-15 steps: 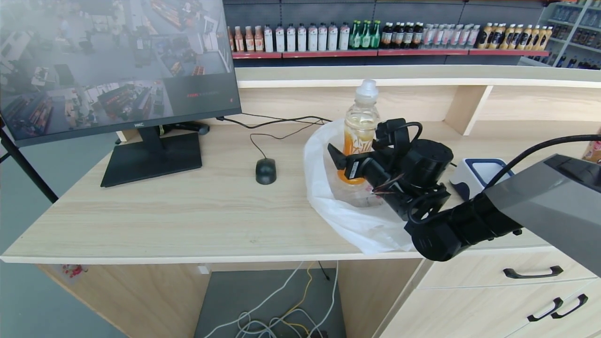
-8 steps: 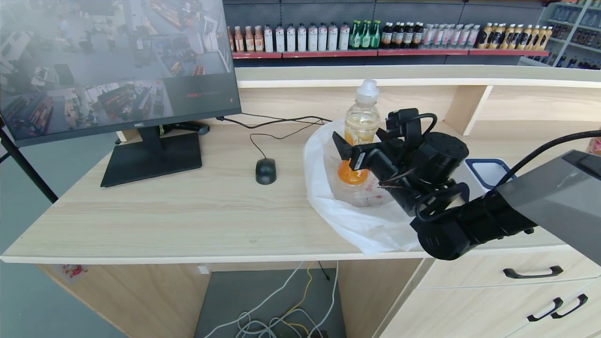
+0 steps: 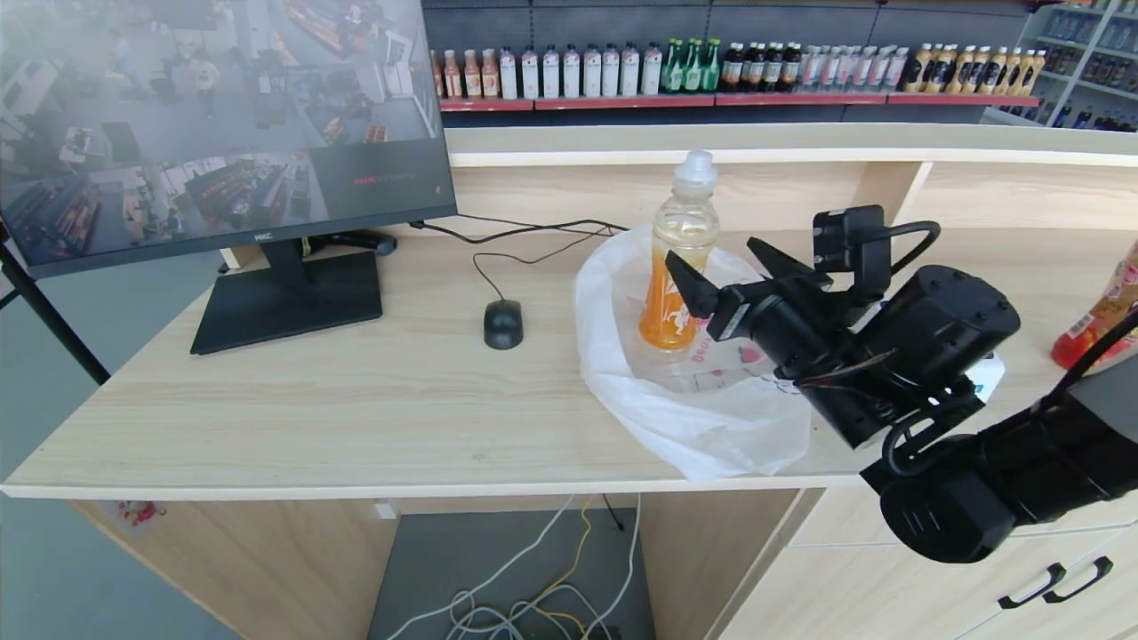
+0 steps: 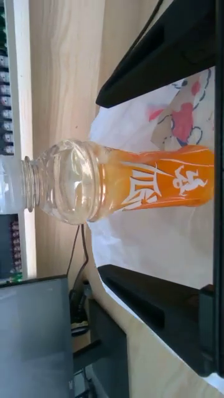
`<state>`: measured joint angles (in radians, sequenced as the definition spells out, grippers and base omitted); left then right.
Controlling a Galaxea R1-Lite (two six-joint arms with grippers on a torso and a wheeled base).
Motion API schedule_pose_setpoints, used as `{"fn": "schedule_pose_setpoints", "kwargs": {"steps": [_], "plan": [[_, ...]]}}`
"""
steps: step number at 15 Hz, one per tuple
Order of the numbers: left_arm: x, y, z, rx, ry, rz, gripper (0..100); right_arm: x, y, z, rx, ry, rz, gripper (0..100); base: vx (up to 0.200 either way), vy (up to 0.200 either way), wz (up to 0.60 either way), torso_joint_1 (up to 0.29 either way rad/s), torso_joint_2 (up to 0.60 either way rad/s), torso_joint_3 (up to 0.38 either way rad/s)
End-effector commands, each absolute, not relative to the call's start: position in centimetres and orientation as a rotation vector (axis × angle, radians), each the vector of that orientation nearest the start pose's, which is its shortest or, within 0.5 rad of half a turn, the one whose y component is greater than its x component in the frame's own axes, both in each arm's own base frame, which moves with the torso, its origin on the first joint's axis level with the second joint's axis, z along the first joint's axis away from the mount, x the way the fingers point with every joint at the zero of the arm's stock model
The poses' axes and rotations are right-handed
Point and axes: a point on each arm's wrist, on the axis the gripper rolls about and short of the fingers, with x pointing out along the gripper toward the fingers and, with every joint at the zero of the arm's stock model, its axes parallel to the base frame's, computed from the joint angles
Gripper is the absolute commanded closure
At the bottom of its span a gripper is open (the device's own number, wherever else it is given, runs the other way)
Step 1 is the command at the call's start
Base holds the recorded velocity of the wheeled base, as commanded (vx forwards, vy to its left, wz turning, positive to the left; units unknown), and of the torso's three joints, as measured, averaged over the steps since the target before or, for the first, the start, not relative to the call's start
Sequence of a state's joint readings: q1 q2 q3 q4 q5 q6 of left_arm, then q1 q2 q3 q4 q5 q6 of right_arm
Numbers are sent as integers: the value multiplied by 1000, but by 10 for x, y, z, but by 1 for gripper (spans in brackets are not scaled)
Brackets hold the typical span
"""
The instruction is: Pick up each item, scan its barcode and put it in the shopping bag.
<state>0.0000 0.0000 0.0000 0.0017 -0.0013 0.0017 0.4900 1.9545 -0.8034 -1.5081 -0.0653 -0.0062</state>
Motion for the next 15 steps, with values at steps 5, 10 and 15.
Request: {"fn": "schedule_pose_setpoints", "kwargs": {"steps": [5,10,15], "plan": [[-23,0,75,3,2,-2,0,250,144,181,120,-295,461,0,0,0,0,0,0,0],[-23,0,75,-2,2,0,0,249,142,185,124,-309,450,0,-40,0,0,-1,0,1],[-23,0,75,-2,2,0,0,251,143,186,130,-315,450,0,-80,0,0,3,1,3]]}}
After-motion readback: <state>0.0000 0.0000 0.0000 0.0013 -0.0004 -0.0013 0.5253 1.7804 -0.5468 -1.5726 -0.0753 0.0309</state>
